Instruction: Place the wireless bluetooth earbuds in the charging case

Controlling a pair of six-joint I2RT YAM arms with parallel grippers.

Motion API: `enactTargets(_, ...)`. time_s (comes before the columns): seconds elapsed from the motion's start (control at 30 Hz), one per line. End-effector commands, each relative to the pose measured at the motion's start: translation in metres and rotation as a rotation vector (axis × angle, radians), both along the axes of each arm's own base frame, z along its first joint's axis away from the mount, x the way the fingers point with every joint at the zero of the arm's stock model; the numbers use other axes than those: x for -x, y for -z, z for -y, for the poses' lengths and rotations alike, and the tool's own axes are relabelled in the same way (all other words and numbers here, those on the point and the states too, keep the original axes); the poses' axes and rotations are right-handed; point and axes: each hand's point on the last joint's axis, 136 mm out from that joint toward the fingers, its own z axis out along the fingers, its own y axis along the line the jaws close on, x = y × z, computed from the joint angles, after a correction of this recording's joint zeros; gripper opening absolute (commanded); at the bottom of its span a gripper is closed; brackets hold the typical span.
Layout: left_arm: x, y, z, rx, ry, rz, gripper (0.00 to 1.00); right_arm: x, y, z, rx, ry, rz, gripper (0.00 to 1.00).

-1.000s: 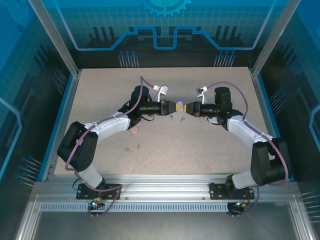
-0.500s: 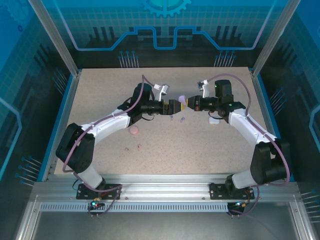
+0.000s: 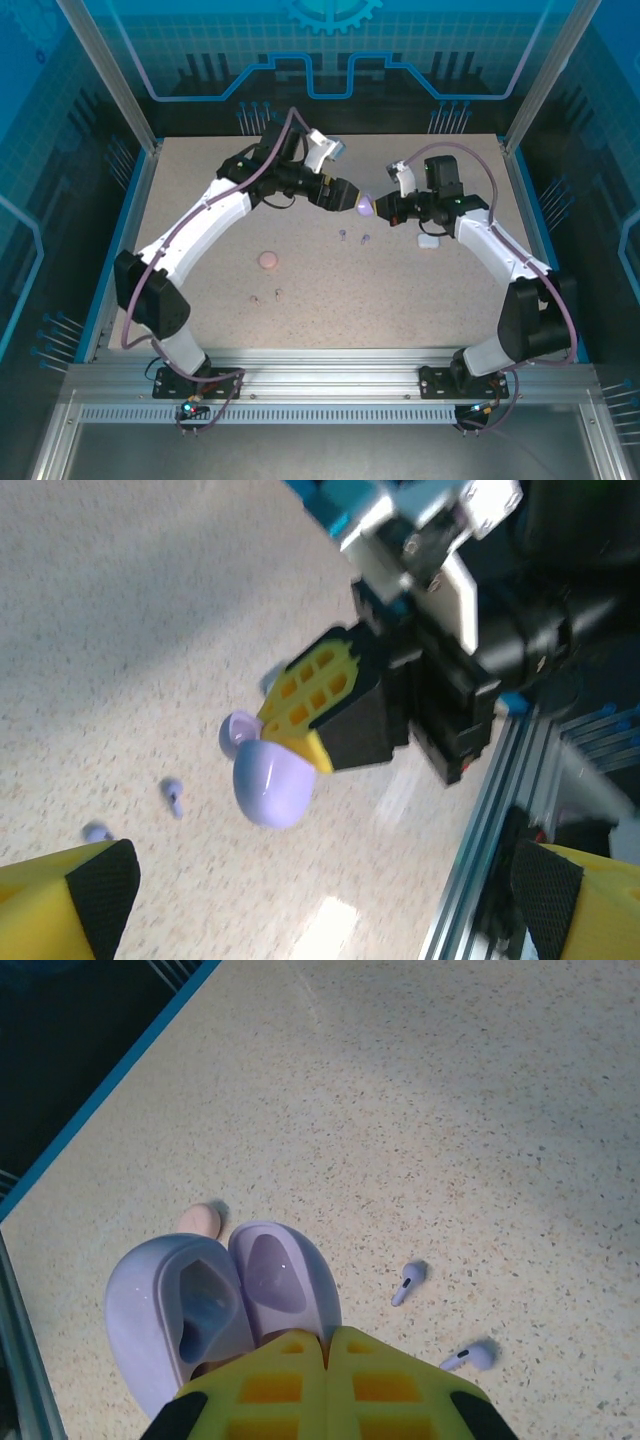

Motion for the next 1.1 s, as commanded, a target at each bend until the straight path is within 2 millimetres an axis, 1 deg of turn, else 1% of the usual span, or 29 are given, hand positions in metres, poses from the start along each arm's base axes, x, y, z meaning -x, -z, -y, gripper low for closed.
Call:
enactTargets(0.0,0.027,0.036,-0.01,-0.13,0.133,-0.141,0.99,0.01,-0.006,-0.012,0.029,-0.118,0.039,0.0)
enactTargets(0.1,0.026,0.038,-0.006,-0.123,0.171,-0.172,0.98,0.019,-0.009,-0.02,0.036,-0.165,0.044,0.0)
enactTargets(0.2,0.026,0.038,-0.002,-0.082,0.207,-0.213,0.93,0.027,-0.01,-0.029,0.051,-0.203,0.046,0.0)
enactTargets(0.27,0.026,0.039,0.001,-0.067,0.234,-0.231,0.88,0.031,-0.011,-0.033,0.057,-0.218,0.048,0.0)
enactTargets(0.4,0.028,0.043,0.006,-0.043,0.277,-0.274,0.71,0.034,-0.009,-0.038,0.06,-0.231,0.044,0.0)
enactTargets(0.47,0.029,0.045,0.008,-0.031,0.29,-0.282,0.68,0.034,-0.009,-0.037,0.062,-0.229,0.042,0.0)
enactTargets(0.67,0.027,0.047,0.009,0.007,0.302,-0.302,0.65,0.035,-0.013,-0.038,0.058,-0.227,0.053,0.0)
enactTargets(0.8,0.028,0.047,0.01,0.032,0.312,-0.321,0.61,0.034,-0.016,-0.036,0.056,-0.219,0.063,0.0)
enactTargets(1.07,0.029,0.062,0.01,0.03,0.312,-0.36,0.57,0.034,-0.024,-0.035,0.025,-0.213,0.076,0.0)
